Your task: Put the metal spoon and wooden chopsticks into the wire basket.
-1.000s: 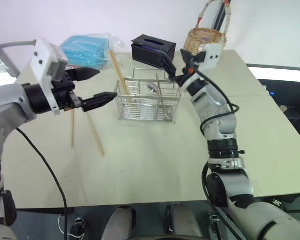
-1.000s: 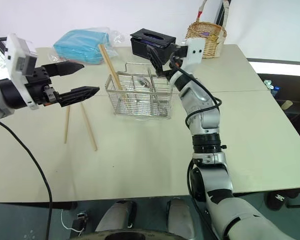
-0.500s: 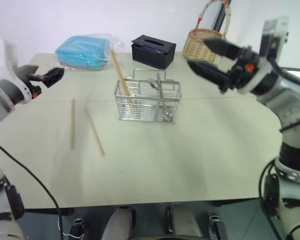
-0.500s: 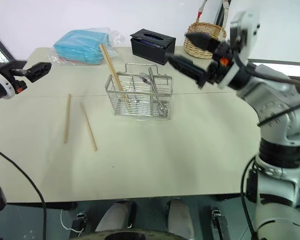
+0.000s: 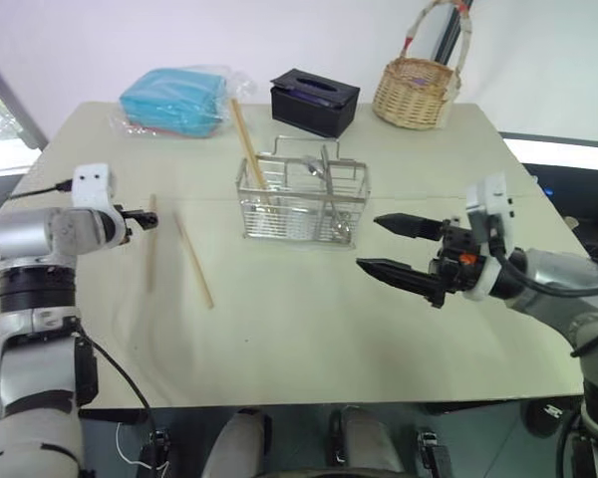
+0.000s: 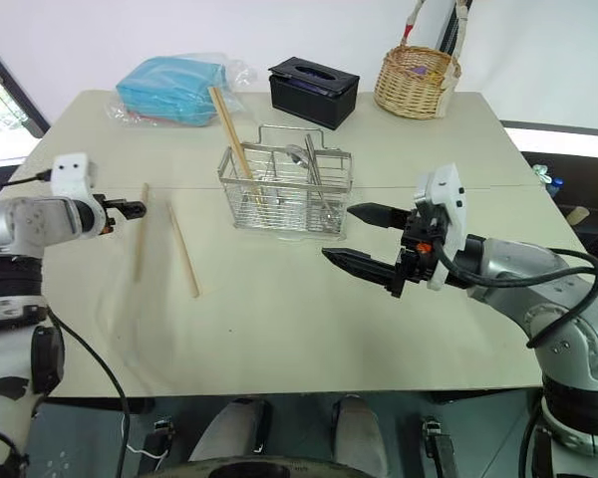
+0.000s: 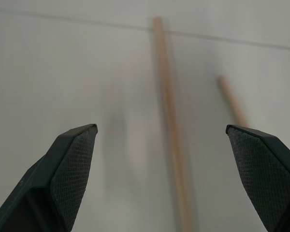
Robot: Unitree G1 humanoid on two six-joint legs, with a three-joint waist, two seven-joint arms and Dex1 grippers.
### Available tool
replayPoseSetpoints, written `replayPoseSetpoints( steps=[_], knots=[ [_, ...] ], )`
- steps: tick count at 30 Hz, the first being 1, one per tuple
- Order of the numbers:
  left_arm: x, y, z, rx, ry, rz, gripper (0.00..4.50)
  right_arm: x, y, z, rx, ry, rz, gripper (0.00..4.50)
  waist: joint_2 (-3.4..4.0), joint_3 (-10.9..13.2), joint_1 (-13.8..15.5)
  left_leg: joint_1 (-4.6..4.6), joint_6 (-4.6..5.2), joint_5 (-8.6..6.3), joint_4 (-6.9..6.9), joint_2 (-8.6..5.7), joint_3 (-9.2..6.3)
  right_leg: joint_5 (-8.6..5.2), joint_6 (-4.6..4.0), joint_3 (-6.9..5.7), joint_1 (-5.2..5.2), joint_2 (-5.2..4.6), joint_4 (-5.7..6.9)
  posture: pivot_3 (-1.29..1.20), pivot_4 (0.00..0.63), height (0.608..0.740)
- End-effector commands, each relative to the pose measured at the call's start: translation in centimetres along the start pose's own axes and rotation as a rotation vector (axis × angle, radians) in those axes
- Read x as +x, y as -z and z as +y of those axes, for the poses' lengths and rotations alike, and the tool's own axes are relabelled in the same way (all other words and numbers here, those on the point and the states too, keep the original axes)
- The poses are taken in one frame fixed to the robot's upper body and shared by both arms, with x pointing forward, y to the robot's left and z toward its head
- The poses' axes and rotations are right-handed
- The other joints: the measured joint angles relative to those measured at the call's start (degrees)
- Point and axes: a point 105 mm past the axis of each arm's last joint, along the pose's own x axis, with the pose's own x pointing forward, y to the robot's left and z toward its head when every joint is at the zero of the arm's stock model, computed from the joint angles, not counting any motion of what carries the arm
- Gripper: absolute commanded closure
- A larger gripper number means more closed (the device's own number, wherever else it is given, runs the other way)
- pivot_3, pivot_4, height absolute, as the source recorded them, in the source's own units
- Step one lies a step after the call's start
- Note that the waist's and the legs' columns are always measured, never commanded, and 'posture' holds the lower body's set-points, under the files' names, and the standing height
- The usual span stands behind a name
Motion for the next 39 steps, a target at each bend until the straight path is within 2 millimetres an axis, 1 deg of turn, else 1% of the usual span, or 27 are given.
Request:
replayPoseSetpoints(
  steps=[1,4,10,13,16,17,18,19,21,22,23,24,30,33,34,36,37,38,39],
  knots=[
    [0.3,-1.0,-0.1,0.011,-0.008,-0.028,0.0,-0.4,-0.6,0.5,-0.018,0.023,-0.031,0.03,-0.04,0.0,0.05,0.0,0.0,0.0,0.0,-0.02,0.01,0.0,0.0,0.0,0.01,-0.04,0.0,0.0,0.15,0.661],
    [1.3,-0.5,-0.6,0.018,0.005,-0.005,0.0,-0.5,-0.5,0.5,-0.006,0.047,-0.035,0.03,-0.07,0.0,0.08,-0.01,0.0,0.0,0.03,-0.09,0.03,0.0,0.01,-0.02,0.03,-0.14,-0.03,0.0,0.15,0.661],
    [3.0,0.1,-3.1,0.074,0.089,0.018,0.0,-0.1,-0.8,0.9,0.015,0.057,-0.069,0.03,-0.08,-0.01,0.31,0.01,0.0,0.0,0.04,-0.14,0.03,0.08,0.16,-0.08,0.12,-0.23,-0.06,0.0,0.15,0.661],
    [3.5,0.5,-3.3,0.081,0.093,0.024,0.0,0.1,-0.8,1.1,0.019,0.062,-0.073,0.03,-0.06,-0.02,0.33,0.03,0.0,0.0,0.04,-0.14,0.03,0.08,0.17,-0.1,0.15,-0.24,-0.06,0.0,0.15,0.661],
    [3.6,0.3,-3.6,0.063,0.106,0.022,0.82,0.1,-0.7,1.0,0.02,0.07,-0.073,0.0,-0.04,-0.03,0.32,0.05,0.0,0.0,0.04,-0.14,0.03,0.08,0.18,-0.11,0.17,-0.24,-0.06,0.0,0.15,0.661],
    [3.6,0.2,-3.6,0.059,0.109,0.019,1.3,0.1,-0.7,1.0,0.02,0.073,-0.073,0.0,-0.05,-0.03,0.35,0.05,0.0,0.0,0.04,-0.14,0.02,0.08,0.18,-0.12,0.18,-0.24,-0.06,0.0,0.15,0.661],
    [3.6,0.1,-3.6,0.056,0.11,0.017,1.88,0.0,-0.7,0.9,0.019,0.077,-0.072,0.0,-0.05,-0.03,0.38,0.05,0.0,0.0,0.04,-0.15,0.01,0.08,0.19,-0.14,0.2,-0.24,-0.06,0.0,0.15,0.661],
    [3.6,0.0,-3.6,0.05,0.107,0.015,2.27,0.0,-0.6,0.8,0.019,0.081,-0.069,0.0,-0.05,-0.03,0.45,0.05,0.01,0.0,0.05,-0.15,0.01,0.08,0.2,-0.14,0.2,-0.25,-0.06,0.0,0.15,0.661],
    [3.6,0.0,-3.5,0.033,0.101,0.014,3.41,-0.2,-0.5,0.7,0.016,0.086,-0.061,0.0,-0.05,-0.03,0.68,0.05,0.01,0.0,0.06,-0.17,0.02,0.1,0.26,-0.14,0.22,-0.26,-0.08,0.0,0.15,0.661],
    [3.6,0.0,-3.3,0.022,0.097,0.014,3.84,-0.2,-0.4,0.7,0.012,0.086,-0.054,0.0,-0.05,-0.03,0.85,0.05,0.01,0.0,0.06,-0.17,0.03,0.1,0.28,-0.14,0.22,-0.26,-0.09,0.0,0.15,0.661],
    [3.6,0.0,-3.2,0.015,0.094,0.014,4.4,-0.3,-0.3,0.7,0.009,0.087,-0.05,0.0,-0.05,-0.03,0.96,0.05,0.01,0.0,0.06,-0.17,0.04,0.1,0.29,-0.14,0.22,-0.26,-0.09,0.0,0.15,0.661],
    [3.6,0.0,-3.1,0.008,0.091,0.012,4.46,-0.4,-0.3,0.7,0.007,0.087,-0.047,0.0,-0.05,-0.03,1.13,0.05,0.01,0.0,0.06,-0.17,0.04,0.1,0.3,-0.14,0.22,-0.26,-0.09,0.0,0.15,0.661],
    [3.6,-0.2,-2.9,-0.019,0.084,0.005,4.46,-0.7,-0.2,0.3,-0.001,0.1,-0.039,0.0,-0.05,-0.03,1.35,0.06,0.01,0.0,0.05,-0.16,0.04,0.09,0.31,-0.14,0.21,-0.24,-0.08,0.0,0.15,0.661],
    [3.4,-1.3,-2.3,-0.005,0.052,-0.053,4.46,-0.9,-0.1,0.0,-0.002,0.109,-0.038,0.0,-0.05,-0.03,1.35,0.06,0.01,0.0,0.05,-0.16,0.04,0.09,0.32,-0.14,0.21,-0.23,-0.08,0.0,0.15,0.661],
    [2.9,-2.7,-1.9,0.001,0.039,-0.126,4.46,-0.9,0.0,0.0,-0.003,0.111,-0.035,0.0,-0.07,-0.02,1.36,0.06,0.01,0.0,0.05,-0.15,0.04,0.09,0.32,-0.14,0.21,-0.23,-0.08,0.0,0.15,0.661],
    [1.1,-6.9,-1.1,-0.009,0.012,-0.357,4.46,-1.0,0.0,-0.1,-0.005,0.113,-0.03,0.0,-0.18,0.05,1.38,0.04,0.01,0.0,0.05,-0.14,0.03,0.09,0.32,-0.14,0.17,-0.21,-0.08,0.0,0.15,0.661],
    [-0.5,-9.4,-0.8,-0.03,0.005,-0.495,4.46,-1.1,0.0,-0.2,-0.005,0.116,-0.028,0.0,-0.27,0.1,1.39,0.0,0.0,0.01,0.05,-0.12,0.02,0.09,0.31,-0.14,0.12,-0.2,-0.08,0.0,0.15,0.661],
    [-2.0,-11.3,-0.7,-0.062,0.011,-0.612,4.46,-1.1,0.0,-0.2,-0.006,0.118,-0.027,0.0,-0.36,0.15,1.39,-0.03,-0.01,0.01,0.05,-0.11,0.02,0.1,0.3,-0.14,0.08,-0.21,-0.08,0.0,0.15,0.661],
    [-4.0,-13.4,-0.8,-0.128,0.05,-0.742,4.46,-1.2,0.0,-0.3,-0.006,0.123,-0.026,0.0,-0.4,0.14,1.39,-0.08,-0.02,0.02,0.04,-0.1,0.02,0.1,0.3,-0.13,0.02,-0.22,-0.09,0.0,0.15,0.661]
  ],
)
